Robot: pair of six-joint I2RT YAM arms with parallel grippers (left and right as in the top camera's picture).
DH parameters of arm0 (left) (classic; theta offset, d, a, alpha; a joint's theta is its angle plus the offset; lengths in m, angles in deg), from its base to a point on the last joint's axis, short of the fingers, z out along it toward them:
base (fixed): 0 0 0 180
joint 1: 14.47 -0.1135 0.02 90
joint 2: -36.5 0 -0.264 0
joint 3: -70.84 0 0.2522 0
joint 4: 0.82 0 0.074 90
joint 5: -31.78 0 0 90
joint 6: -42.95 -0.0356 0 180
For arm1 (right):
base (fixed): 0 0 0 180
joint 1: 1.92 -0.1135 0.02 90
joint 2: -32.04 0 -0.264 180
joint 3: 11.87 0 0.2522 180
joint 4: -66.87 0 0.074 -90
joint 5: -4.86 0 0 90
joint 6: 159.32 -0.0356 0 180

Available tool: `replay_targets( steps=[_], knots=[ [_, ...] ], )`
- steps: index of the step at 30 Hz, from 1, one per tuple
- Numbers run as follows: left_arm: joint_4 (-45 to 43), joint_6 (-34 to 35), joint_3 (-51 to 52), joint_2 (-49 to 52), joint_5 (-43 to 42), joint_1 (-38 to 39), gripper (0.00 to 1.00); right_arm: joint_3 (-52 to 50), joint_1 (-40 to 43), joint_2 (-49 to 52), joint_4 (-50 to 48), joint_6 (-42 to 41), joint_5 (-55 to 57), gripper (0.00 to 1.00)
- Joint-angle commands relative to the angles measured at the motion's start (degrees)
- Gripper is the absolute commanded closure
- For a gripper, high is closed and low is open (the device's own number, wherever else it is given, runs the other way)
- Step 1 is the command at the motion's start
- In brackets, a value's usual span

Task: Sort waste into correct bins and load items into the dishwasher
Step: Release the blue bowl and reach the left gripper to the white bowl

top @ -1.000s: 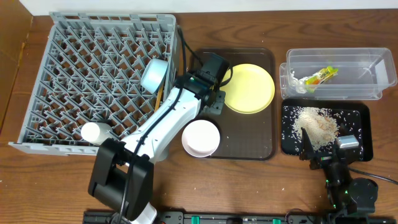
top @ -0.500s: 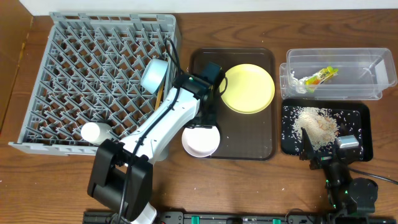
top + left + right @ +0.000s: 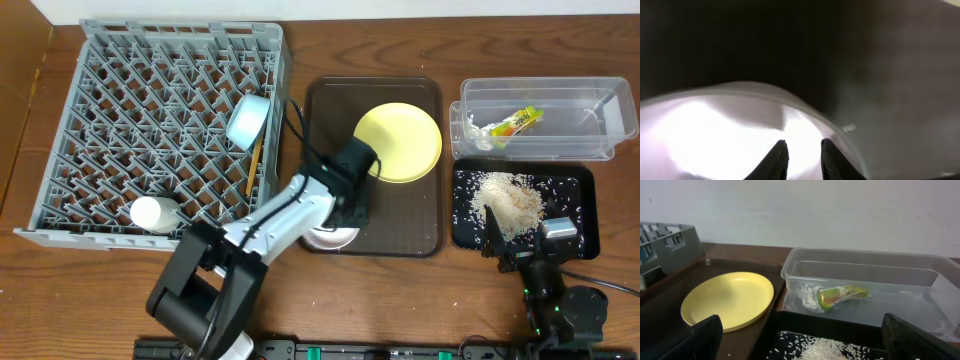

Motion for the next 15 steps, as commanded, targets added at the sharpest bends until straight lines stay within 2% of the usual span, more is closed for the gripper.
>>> replay_targets(
  steps=[1, 3, 5, 11, 15],
  knots=[
    [-9.3, -2.8, -0.8, -0.4, -9.0, 2.4, 0.73, -0.1, 0.5, -0.3, 0.2, 0.4, -0.3, 0.01],
    [-14.7, -6.5, -1.1, -0.4, -12.2, 3.7, 0.69, -0.1, 0.5, -0.3, 0.2, 0.4, -0.3, 0.01],
    [-15.0, -7.8, -2.3, -0.4, -12.1, 4.3, 0.68, -0.1, 0.5, -0.3, 0.2, 0.4, -0.3, 0.01],
    [-4.3, -8.6, -7.6, -2.4, -10.0, 1.7, 0.68, -0.1, 0.5, -0.3, 0.2, 0.4, -0.3, 0.01],
    [3.2, -10.8, -8.7, -5.6, -5.9, -1.9, 0.61, -0.1, 0.5, -0.3, 0.2, 0.4, -0.3, 0.01]
  ],
)
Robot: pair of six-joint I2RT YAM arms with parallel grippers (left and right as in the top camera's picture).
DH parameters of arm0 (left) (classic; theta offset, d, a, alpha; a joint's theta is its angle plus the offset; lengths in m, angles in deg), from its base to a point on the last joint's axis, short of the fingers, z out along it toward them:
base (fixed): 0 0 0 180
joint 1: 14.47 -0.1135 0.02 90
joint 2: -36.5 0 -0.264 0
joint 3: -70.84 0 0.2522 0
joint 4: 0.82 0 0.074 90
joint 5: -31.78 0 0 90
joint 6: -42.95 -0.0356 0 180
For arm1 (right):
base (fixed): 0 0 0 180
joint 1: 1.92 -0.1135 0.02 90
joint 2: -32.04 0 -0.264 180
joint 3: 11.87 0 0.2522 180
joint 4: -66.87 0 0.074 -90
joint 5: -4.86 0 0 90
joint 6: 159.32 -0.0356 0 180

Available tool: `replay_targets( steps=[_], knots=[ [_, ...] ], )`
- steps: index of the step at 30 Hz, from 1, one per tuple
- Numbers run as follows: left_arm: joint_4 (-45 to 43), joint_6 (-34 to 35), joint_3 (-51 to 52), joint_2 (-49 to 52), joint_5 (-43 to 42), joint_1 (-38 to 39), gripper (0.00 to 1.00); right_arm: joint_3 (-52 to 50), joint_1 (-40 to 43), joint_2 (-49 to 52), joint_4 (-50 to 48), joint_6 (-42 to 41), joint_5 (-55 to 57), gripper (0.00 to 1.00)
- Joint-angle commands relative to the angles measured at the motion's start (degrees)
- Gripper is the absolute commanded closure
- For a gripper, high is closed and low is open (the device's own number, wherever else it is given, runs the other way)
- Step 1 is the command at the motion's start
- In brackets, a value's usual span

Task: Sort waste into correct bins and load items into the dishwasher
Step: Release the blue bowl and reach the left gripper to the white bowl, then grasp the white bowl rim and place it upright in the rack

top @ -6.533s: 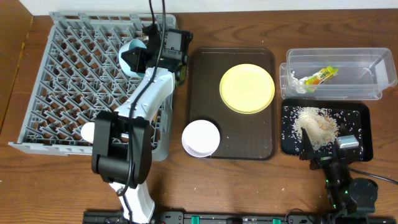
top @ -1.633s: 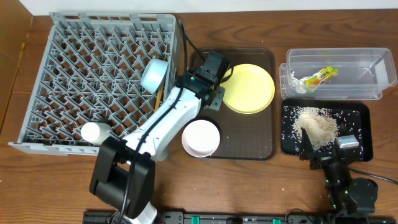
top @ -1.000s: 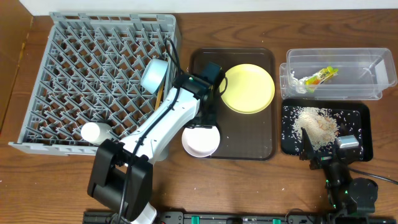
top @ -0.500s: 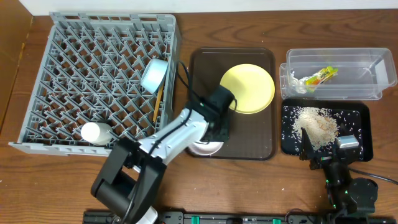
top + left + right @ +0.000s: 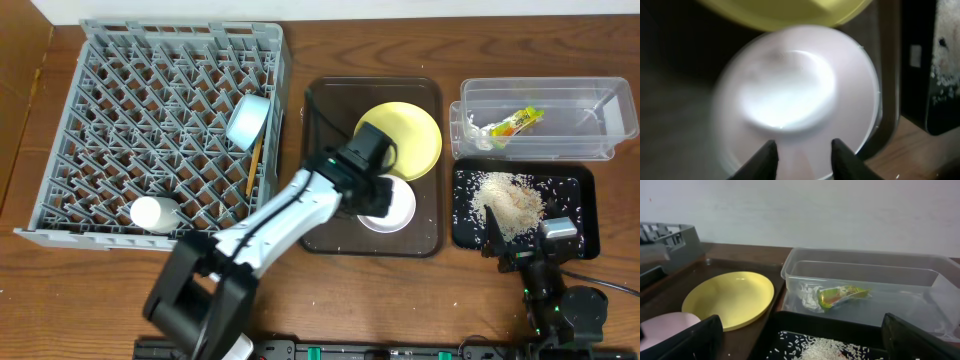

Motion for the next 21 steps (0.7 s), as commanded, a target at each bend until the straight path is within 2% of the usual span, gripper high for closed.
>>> replay_targets(
  steps=[1, 6, 15, 19, 20, 21],
  knots=[
    [3.6, -4.6, -1.8, -3.8, 3.4, -3.7, 0.59, -0.1, 0.5, -0.3, 0.2, 0.4, -0.3, 0.01],
    [4.5, -11.3, 0.6, -2.3, 2.9, -6.2, 0.46, -0.1, 0.5, -0.3, 0.2, 0.4, -0.3, 0.01],
    [-2.9, -13.2, 3.8, 5.6, -7.8, -7.1, 0.46, -0.1, 0.5, -0.3, 0.2, 0.4, -0.3, 0.01],
    [-5.6, -12.9, 3.8, 8.7, -8.1, -7.1, 0.58, -0.1, 0.5, -0.3, 0.2, 0.4, -0.3, 0.01],
    [-5.8, -12.4, 3.8, 9.2, -8.1, -7.1, 0.64, -0.1, 0.5, -0.3, 0.2, 0.4, -0.3, 0.01],
    [-5.9, -12.1, 3.8, 9.6, -8.1, -7.1, 0.76, -0.1, 0.5, -0.3, 0.2, 0.4, -0.3, 0.01]
  ],
)
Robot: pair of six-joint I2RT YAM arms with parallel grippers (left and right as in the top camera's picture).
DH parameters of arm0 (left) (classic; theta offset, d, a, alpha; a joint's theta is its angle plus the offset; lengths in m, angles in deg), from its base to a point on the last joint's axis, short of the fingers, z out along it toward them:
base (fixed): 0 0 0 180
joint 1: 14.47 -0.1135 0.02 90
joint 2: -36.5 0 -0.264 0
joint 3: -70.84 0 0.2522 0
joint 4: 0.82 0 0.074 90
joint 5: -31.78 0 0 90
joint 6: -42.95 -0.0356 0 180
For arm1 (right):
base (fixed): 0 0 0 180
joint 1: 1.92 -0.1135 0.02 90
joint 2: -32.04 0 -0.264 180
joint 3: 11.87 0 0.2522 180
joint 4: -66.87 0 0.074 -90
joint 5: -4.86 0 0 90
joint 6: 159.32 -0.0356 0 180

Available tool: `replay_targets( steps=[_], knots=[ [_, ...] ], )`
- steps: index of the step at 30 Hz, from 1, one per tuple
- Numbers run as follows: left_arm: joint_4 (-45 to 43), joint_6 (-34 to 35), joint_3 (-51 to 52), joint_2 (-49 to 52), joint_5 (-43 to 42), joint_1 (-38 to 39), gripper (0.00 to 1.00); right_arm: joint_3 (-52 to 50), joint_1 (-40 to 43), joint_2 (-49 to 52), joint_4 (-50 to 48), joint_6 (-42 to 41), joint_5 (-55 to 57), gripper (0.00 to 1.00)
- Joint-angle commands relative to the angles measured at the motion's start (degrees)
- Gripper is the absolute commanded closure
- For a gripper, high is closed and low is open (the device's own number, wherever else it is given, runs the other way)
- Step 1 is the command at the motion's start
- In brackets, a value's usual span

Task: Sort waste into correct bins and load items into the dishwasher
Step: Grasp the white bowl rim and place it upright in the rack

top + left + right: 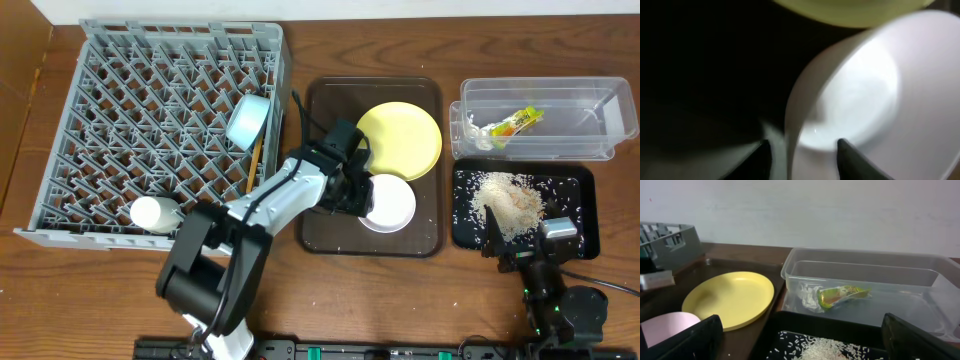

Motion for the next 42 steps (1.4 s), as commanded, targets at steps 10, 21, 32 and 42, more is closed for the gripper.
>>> replay_targets(
  steps=[10, 21, 32, 42],
  knots=[
    [13.5, 1.0, -6.8, -8.2, 10.9, -3.1, 0.92, -0.1, 0.5, -0.3, 0.2, 0.4, -0.3, 0.01],
    [25.0, 2.6, -9.9, -29.0, 67.1, -5.7, 0.92, -0.1, 0.5, -0.3, 0.2, 0.4, -0.3, 0.01],
    [21.2, 6.7, -2.4, -23.2, 97.3, -8.7, 0.92, -0.1, 0.5, -0.3, 0.2, 0.4, -0.3, 0.01],
    [16.5, 6.6, -2.0, -9.9, 100.3, -13.1, 0.92, -0.1, 0.5, -0.3, 0.2, 0.4, -0.3, 0.01]
  ],
)
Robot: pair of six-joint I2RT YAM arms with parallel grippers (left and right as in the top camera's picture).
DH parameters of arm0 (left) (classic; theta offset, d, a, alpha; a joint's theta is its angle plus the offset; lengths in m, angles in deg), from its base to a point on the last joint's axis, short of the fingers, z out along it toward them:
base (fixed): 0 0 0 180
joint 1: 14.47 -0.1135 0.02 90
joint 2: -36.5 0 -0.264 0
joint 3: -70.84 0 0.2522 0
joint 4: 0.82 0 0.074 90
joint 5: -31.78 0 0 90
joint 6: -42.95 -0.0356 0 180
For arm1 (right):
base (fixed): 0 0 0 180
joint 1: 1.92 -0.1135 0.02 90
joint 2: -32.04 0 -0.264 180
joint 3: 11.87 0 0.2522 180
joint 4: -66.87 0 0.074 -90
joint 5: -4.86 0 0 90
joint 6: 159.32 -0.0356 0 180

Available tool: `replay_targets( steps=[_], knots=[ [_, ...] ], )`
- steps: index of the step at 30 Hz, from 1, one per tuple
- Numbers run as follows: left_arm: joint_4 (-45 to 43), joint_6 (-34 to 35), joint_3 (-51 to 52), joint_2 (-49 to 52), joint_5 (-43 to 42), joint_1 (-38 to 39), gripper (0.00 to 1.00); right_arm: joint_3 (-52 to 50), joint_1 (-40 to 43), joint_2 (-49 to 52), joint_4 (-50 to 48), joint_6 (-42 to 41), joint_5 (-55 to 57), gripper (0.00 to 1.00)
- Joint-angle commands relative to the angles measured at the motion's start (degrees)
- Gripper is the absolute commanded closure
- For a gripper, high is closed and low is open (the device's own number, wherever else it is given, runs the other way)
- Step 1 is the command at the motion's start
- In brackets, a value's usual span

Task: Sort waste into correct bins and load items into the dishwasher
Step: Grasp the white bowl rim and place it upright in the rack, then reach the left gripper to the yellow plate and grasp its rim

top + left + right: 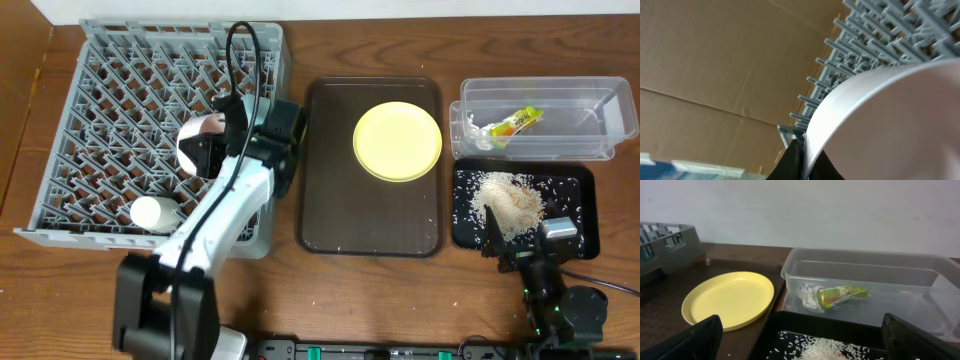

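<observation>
A white bowl [198, 147] hangs on edge over the middle of the grey dish rack [120, 90], and my left gripper [222, 137] is shut on its rim. In the left wrist view the bowl [890, 125] fills the right side, its rim pinched by my left gripper [803, 161], with rack tines [875, 30] behind. A yellow plate [397, 140] lies on the brown tray [370, 225]. My right gripper [520, 242] rests open at the black bin's [580, 195] near edge, and in the right wrist view that right gripper [805, 350] has its fingers [695, 340] wide apart.
A white cup [155, 213] lies at the rack's front. The clear bin [590, 105] at the back right holds a green-yellow wrapper [515, 122]. A rice heap [512, 203] fills the black bin. The right wrist view shows the plate [730, 300] and the wrapper [842, 295].
The left gripper, which straddled the bowl's rim on the tray, is now shut on it over the dish rack. The tray holds only the yellow plate. The right arm is unchanged.
The left gripper was down on the white bowl at the tray's front left. Then the bowl lay further right, beside the yellow plate, under the gripper. Then the gripper's fingers straddled its left rim. Now the bowl is held on edge over the rack.
</observation>
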Motion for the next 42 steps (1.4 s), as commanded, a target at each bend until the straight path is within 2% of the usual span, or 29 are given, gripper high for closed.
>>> replay_targets(
  steps=[1, 8, 16, 21, 25, 30, 31, 37, 42],
  knots=[
    [-0.3, 1.4, 0.2, 4.3, 3.8, -2.1, 0.92, -0.1, 0.5, -0.3, 0.2, 0.4, -0.3, 0.01],
    [0.3, 1.7, 1.3, 7.7, 0.0, -1.9, 0.92, -0.1, 0.5, -0.3, 0.2, 0.4, -0.3, 0.01],
    [6.7, 7.5, 2.3, 7.7, -1.5, -1.0, 0.92, -0.1, 0.5, -0.3, 0.2, 0.4, -0.3, 0.01],
    [8.3, 8.4, 2.3, 7.7, -7.1, 0.5, 0.92, -0.1, 0.5, -0.3, 0.2, 0.4, -0.3, 0.01],
    [10.7, 11.8, 2.3, 7.6, -9.5, 2.0, 0.92, -0.1, 0.5, -0.3, 0.2, 0.4, -0.3, 0.01],
    [12.8, 12.2, 2.0, 7.6, -10.2, 5.1, 0.83, -0.1, 0.5, -0.3, 0.2, 0.4, -0.3, 0.01],
    [13.2, 12.2, 1.7, 7.4, -11.0, 6.0, 0.77, -0.1, 0.5, -0.3, 0.2, 0.4, -0.3, 0.01],
    [13.4, 12.5, 0.2, 4.4, -20.8, 9.1, 0.65, -0.1, 0.5, -0.3, 0.2, 0.4, -0.3, 0.01],
    [12.9, 12.6, -1.6, -1.0, -37.2, 9.3, 0.63, -0.1, 0.5, -0.3, 0.2, 0.4, -0.3, 0.01]
  ],
)
